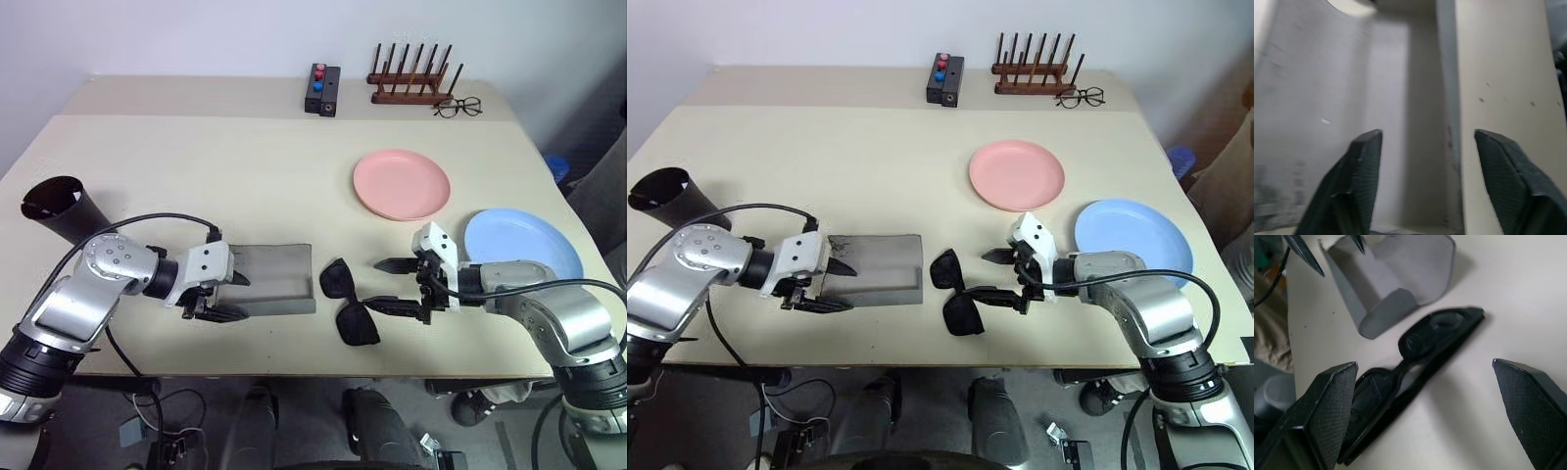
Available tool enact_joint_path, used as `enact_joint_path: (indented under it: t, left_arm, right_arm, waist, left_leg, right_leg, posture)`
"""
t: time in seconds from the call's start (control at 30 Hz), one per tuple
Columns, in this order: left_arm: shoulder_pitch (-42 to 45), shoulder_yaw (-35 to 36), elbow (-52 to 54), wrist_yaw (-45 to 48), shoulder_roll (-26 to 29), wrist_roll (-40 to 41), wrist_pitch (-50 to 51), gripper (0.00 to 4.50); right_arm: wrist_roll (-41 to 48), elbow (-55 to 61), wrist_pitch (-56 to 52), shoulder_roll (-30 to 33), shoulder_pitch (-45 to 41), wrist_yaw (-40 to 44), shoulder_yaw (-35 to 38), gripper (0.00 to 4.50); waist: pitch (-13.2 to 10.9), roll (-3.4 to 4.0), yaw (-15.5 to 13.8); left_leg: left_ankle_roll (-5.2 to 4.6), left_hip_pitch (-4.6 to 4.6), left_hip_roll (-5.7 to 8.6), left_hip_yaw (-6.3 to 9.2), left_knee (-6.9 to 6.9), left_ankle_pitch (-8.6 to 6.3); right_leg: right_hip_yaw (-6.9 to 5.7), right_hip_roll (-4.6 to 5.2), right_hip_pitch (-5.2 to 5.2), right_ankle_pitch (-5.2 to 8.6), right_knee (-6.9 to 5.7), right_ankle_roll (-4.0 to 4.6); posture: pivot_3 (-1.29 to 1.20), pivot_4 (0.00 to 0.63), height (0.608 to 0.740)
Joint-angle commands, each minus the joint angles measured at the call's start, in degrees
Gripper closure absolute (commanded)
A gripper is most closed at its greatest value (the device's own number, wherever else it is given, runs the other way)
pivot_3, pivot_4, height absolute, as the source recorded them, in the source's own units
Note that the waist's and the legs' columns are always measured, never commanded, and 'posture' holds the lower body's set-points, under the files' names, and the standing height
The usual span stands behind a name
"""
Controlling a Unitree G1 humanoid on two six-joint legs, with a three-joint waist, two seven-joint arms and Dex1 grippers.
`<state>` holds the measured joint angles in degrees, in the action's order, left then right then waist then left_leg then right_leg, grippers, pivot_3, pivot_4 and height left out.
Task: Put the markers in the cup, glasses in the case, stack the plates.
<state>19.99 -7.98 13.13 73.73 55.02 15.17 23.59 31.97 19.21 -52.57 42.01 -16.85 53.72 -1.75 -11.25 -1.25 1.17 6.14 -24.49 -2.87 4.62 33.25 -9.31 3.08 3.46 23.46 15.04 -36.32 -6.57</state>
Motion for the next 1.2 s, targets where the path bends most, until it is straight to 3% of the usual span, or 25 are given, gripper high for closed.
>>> enact_joint_path:
  t: [0.03, 0.5, 0.9, 1.2]
  left_arm:
    - [-2.60, 4.99, 4.07, -2.44, 0.28, 2.30, 0.34, 1.71]
    - [-16.72, 12.74, 15.67, -11.33, -0.63, 5.05, 2.41, 1.71]
    - [-20.76, 16.81, 20.56, -17.20, -1.99, 8.66, 6.46, 1.71]
    - [-19.92, 16.37, 21.38, -18.85, -1.90, 9.97, 7.53, 1.71]
  right_arm:
    - [4.82, 3.92, -7.96, -1.29, 0.89, -4.49, 3.05, 0.00]
    - [12.33, 3.38, -27.72, -12.61, -6.46, -19.73, 4.74, 0.00]
    - [8.66, 5.01, -31.76, -12.95, -9.03, -27.94, 2.56, 0.00]
    - [8.98, 7.27, -34.28, -12.81, -8.76, -29.63, 2.19, 0.00]
  waist:
    - [0.00, 0.00, 0.03]
    - [0.01, 0.00, -0.03]
    - [0.02, 0.00, -0.01]
    - [0.02, 0.01, -0.05]
  left_leg:
    - [-0.01, -0.01, 0.00, 0.00, 0.00, 0.00]
    - [-0.04, -0.01, -0.01, -0.02, 0.07, -0.03]
    - [-0.04, -0.01, -0.01, -0.04, 0.08, -0.03]
    - [-0.05, -0.01, -0.01, -0.05, 0.08, -0.04]
  right_leg:
    - [0.00, 0.00, 0.00, 0.00, 0.00, 0.00]
    - [0.02, 0.00, 0.00, -0.02, 0.00, 0.03]
    - [0.03, 0.01, 0.00, -0.03, 0.02, 0.04]
    - [0.03, 0.02, 0.01, -0.03, 0.03, 0.05]
  posture:
    - [0.00, 0.150, 0.740]
    - [0.00, 0.150, 0.740]
    - [0.00, 0.150, 0.740]
    - [0.00, 0.150, 0.740]
